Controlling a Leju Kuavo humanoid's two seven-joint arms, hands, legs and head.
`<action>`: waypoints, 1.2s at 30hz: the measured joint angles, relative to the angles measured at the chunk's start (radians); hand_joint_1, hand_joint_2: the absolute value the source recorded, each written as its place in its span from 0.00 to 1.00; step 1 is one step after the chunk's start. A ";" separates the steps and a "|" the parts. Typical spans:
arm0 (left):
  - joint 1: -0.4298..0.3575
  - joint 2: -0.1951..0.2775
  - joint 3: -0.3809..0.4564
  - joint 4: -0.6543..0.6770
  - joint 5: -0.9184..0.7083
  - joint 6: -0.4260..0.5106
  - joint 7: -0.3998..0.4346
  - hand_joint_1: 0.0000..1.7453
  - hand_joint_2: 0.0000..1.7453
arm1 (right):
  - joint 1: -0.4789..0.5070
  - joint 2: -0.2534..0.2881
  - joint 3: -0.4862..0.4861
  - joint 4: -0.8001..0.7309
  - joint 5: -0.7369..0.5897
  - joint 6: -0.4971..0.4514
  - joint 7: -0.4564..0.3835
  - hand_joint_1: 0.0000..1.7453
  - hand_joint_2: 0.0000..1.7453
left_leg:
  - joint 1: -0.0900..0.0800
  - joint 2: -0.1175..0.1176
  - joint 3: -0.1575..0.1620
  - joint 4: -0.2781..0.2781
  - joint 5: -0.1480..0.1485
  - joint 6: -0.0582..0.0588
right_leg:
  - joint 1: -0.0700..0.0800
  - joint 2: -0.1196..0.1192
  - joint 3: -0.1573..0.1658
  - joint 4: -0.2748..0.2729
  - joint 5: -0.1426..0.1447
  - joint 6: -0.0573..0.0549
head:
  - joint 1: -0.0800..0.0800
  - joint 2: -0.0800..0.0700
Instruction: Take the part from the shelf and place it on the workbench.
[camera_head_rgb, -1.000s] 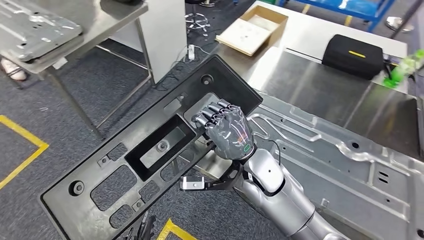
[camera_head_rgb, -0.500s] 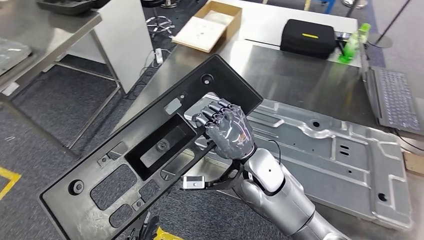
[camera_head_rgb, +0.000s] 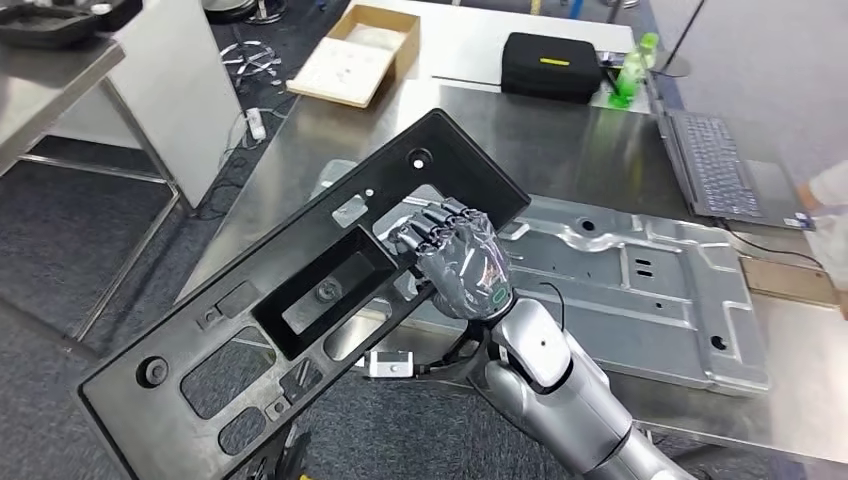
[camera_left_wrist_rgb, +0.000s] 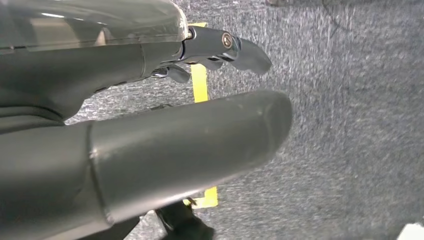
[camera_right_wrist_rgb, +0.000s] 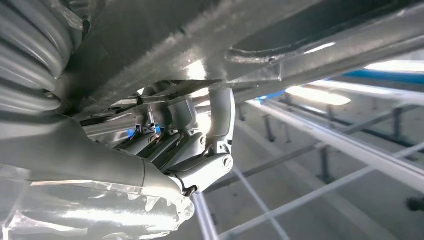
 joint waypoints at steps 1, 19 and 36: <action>0.001 0.000 0.000 0.000 0.000 0.000 0.000 0.00 0.00 | 0.000 -0.001 -0.004 0.003 -0.003 0.000 0.001 1.00 1.00 | 0.000 0.013 0.000 0.000 -0.001 0.000 | -0.003 -0.004 -0.017 0.034 -0.007 0.003 | 0.000 0.000; 0.001 0.002 -0.009 0.000 -0.001 0.004 -0.004 0.00 0.00 | -0.005 0.003 -0.032 0.045 -0.003 -0.002 0.010 1.00 1.00 | -0.002 -0.005 -0.090 0.184 -0.056 -0.048 | 0.010 0.019 0.129 -0.226 0.101 -0.065 | -0.002 0.000; -0.002 0.001 -0.036 0.000 -0.003 -0.008 0.013 0.00 0.00 | -0.033 -0.009 -0.139 0.137 -0.139 0.032 0.005 1.00 1.00 | -0.003 -0.007 -0.019 0.003 0.016 -0.010 | -0.007 -0.015 0.089 -0.151 0.085 -0.009 | -0.001 0.000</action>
